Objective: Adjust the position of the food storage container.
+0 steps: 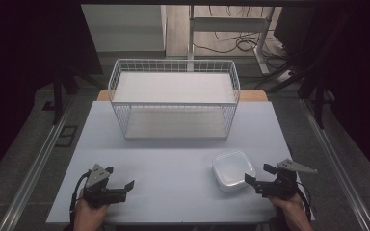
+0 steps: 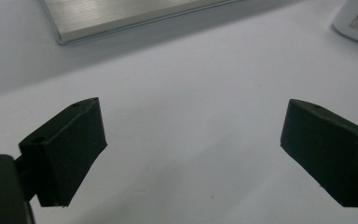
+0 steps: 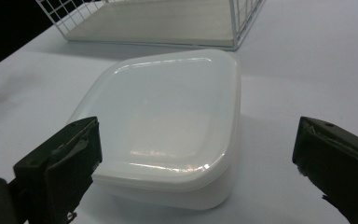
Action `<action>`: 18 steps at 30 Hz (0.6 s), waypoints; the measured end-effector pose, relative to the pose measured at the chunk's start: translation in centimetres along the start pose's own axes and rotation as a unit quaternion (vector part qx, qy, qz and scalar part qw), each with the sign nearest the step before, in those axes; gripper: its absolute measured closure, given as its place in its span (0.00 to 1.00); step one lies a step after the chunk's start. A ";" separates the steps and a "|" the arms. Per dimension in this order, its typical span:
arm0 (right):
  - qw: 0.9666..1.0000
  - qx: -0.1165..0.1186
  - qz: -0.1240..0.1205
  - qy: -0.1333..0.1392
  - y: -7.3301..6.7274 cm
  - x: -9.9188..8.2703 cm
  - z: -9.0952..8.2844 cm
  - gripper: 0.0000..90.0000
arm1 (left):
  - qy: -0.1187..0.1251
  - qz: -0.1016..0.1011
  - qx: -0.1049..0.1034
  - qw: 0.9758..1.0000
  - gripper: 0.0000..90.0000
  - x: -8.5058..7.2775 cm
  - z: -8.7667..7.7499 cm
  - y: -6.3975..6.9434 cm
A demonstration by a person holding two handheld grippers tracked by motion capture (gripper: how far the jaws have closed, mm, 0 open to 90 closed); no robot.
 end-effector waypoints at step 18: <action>0.997 -0.024 -0.054 -0.046 -0.3 -0.5 0.1 0.14 | -0.007 0.007 -0.014 1.000 0.06 -0.2 0.5 0.3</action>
Point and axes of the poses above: each handheld gripper's, and its own axes: z roughly forward along the jaws, x roughly out of its top, y roughly to its right, the point moved 7 cm from there along z, roughly forward along the jaws, and after that the axes turned 13 degrees about -x, right-handed, at the moved point
